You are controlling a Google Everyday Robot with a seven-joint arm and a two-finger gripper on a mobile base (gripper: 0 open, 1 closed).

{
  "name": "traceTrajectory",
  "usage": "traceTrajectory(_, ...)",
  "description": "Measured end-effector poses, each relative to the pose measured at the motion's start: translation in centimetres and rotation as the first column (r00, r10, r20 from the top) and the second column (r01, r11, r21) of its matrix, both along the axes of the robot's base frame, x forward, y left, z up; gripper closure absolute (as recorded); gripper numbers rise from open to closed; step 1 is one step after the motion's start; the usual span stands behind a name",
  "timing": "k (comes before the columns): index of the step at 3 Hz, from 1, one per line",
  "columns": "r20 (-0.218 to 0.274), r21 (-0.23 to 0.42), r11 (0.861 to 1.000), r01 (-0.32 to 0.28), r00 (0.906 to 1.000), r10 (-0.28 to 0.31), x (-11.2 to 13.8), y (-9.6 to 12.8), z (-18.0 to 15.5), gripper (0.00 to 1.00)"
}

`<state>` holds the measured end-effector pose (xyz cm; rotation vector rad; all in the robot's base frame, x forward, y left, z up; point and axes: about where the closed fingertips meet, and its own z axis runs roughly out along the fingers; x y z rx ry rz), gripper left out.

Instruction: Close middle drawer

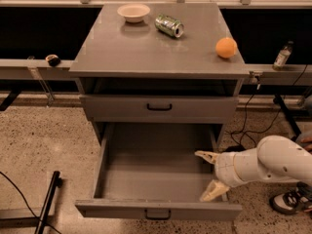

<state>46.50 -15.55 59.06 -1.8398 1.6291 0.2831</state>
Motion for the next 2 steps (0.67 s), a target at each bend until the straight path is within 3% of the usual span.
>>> traceTrajectory(1,-0.092,0.102,0.995,-0.008,0.9956,0.018,-1.1,1.0,-4.5,0.49)
traceTrajectory(2,-0.175,0.164,0.986,0.025,0.9846,0.004,-2.8,1.3,-7.6,0.74)
